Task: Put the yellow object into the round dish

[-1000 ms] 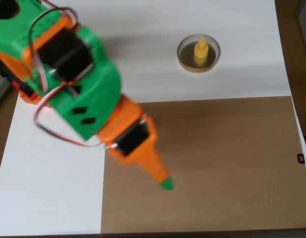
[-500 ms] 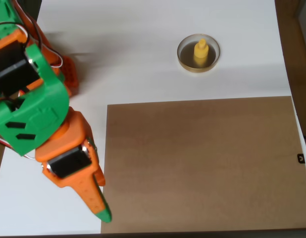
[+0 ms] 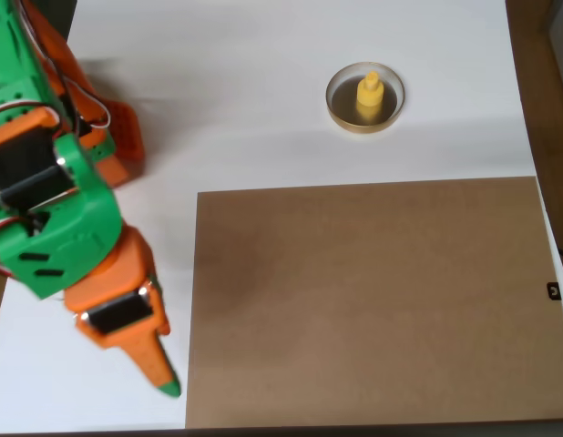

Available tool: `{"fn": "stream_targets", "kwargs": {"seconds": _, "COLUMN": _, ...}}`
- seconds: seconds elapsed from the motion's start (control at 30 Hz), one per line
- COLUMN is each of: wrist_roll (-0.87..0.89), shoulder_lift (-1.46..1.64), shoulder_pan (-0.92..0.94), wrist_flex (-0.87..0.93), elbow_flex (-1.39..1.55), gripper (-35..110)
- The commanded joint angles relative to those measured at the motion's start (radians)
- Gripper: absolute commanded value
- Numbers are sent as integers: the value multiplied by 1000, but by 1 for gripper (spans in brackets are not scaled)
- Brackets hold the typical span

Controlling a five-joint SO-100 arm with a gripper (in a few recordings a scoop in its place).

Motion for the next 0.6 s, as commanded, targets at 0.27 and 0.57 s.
{"fn": "stream_targets", "kwargs": {"seconds": 0.27, "wrist_roll": -25, "shoulder_lift": 170, "shoulder_pan": -64, "wrist_flex": -110, "elbow_flex": 193, "gripper": 25}}
{"fn": "stream_targets", "kwargs": {"seconds": 0.57, "wrist_roll": -12, "shoulder_lift": 227, "shoulder_pan": -23, "wrist_flex": -206, "elbow_flex": 347, "gripper": 27}}
